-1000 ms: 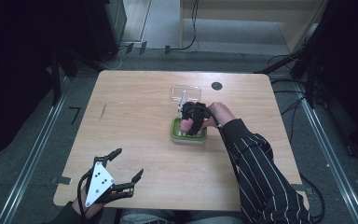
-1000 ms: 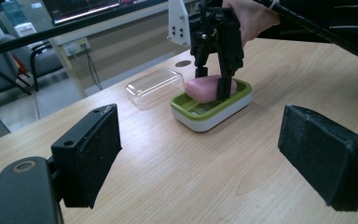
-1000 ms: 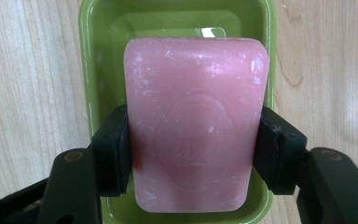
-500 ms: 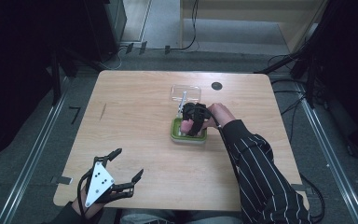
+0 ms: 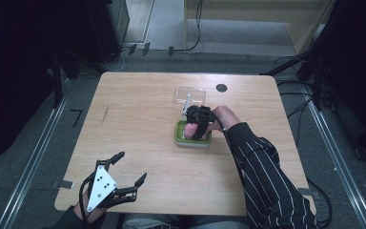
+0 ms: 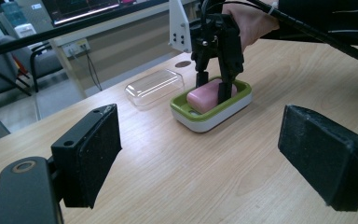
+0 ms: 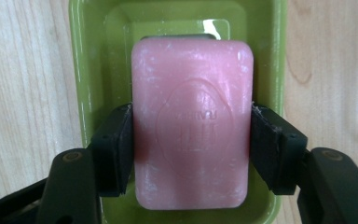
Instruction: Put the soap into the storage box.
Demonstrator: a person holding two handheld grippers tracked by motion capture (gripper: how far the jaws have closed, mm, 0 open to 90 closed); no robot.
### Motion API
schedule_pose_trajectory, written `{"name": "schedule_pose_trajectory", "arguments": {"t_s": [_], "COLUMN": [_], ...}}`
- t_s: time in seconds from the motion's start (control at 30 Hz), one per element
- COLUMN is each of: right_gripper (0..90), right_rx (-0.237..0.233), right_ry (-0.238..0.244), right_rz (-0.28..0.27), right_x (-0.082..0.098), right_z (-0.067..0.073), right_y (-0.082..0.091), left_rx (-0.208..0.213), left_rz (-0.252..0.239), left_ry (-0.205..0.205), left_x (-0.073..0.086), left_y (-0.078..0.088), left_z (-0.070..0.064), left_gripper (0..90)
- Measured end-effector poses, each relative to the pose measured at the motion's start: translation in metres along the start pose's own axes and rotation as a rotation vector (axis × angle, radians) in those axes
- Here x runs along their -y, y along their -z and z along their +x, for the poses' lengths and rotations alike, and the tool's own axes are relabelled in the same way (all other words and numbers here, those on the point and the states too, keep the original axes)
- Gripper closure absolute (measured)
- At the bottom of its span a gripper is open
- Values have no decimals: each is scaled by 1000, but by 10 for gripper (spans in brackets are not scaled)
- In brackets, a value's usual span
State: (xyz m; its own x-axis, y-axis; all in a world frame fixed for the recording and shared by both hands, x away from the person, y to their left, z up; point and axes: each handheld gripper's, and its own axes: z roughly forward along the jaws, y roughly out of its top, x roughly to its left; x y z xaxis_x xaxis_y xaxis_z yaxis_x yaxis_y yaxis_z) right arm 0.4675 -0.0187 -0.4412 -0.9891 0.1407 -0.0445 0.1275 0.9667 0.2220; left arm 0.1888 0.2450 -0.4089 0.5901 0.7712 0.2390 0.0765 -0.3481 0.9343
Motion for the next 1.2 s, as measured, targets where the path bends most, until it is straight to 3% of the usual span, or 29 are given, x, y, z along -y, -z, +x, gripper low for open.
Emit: {"name": "schedule_pose_trajectory", "arguments": {"t_s": [0.27,0.6,0.83,1.2], "right_gripper": [341,226,145,136], "right_rx": [20,45,54,68], "right_ry": [-8,-59,-85,-124], "right_rz": [-40,-31,9,72], "right_x": [2,5,9,18], "right_z": [-1,3,10,22], "right_y": [12,24,34,45], "left_rx": [3,7,9,10], "left_rz": [4,3,1,0], "left_ry": [-4,-7,-7,-9], "left_x": [0,-1,-1,-1], "left_y": [-1,-1,-2,-2], "left_z": [0,-1,-1,0], "left_gripper": [136,136,136,136]}}
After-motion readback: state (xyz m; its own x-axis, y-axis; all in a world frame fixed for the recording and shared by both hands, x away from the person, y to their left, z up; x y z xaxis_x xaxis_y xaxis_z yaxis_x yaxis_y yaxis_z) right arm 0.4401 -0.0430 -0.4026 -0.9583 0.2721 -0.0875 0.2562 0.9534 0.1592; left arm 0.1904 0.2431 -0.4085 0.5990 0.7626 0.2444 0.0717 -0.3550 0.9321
